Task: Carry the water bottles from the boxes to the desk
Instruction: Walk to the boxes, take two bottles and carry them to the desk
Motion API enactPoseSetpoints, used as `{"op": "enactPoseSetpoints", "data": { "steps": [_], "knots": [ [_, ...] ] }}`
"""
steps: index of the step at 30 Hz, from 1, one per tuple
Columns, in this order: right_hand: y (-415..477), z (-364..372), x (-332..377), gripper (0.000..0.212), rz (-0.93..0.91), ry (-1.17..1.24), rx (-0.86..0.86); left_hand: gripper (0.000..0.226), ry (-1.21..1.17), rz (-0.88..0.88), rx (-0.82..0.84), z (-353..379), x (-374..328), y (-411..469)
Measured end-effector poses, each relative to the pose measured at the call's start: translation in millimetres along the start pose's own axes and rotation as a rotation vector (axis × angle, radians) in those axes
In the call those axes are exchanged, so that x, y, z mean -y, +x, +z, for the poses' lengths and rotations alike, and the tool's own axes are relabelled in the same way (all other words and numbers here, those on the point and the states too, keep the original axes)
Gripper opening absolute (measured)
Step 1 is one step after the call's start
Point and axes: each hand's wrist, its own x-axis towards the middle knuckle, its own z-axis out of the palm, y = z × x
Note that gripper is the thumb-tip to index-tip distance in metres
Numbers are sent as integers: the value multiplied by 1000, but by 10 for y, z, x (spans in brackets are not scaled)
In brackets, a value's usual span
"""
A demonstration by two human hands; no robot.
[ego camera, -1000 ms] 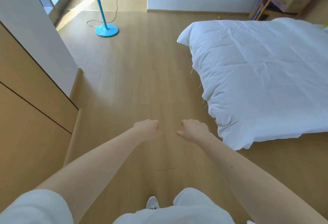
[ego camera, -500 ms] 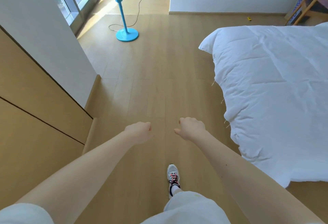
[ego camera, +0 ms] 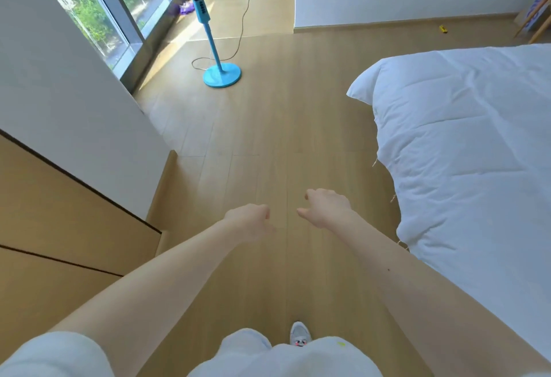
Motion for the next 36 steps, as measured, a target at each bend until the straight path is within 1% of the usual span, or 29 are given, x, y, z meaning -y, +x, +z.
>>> {"op": "enactPoseSetpoints", "data": {
  "steps": [4,10,17,25,32,36],
  "knots": [
    [251,-217,-113,50,25,18,-28,47,-5,26,-43,-377,-36,308],
    [759,-493,-220,51,105,42,-37,48,-2,134,-64,-827,-86,984],
    [1625,-932,-169,51,198,44,4,49,18,232,-24,-1441,158,1879],
    [2637,-1519,202,50,192,57,-3,49,14,263,-38,-2243,709,2824],
    [3221,-1784,255,50,201,54,25,49,45,285,17,-2490,867,3384],
    [3625,-1961,196,49,172,58,28,47,43,279,48,-2690,894,3740]
  ]
}}
